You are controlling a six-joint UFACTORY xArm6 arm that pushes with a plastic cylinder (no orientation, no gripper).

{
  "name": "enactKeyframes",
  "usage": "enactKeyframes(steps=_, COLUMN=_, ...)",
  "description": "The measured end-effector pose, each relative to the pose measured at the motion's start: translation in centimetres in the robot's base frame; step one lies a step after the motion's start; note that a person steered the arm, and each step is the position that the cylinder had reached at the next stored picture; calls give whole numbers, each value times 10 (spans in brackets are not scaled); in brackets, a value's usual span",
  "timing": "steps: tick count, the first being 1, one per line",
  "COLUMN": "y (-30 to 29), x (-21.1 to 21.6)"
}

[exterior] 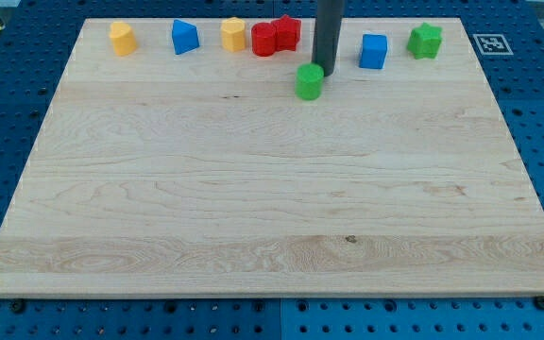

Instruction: Move the arm to the left of the yellow heart

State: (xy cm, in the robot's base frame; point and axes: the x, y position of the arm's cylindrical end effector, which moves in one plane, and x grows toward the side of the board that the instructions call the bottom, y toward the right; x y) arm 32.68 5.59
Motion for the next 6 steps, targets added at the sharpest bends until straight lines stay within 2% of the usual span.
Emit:
enactKeyframes(steps=1, y=-8, x=-14)
enactKeyframes(steps=2, y=-50, x=-20)
enactKeyframes(steps=4, y=-187, x=6)
enactKeyframes(steps=5, y=-266, x=-5)
enactKeyframes(steps=6, y=-323, x=-39)
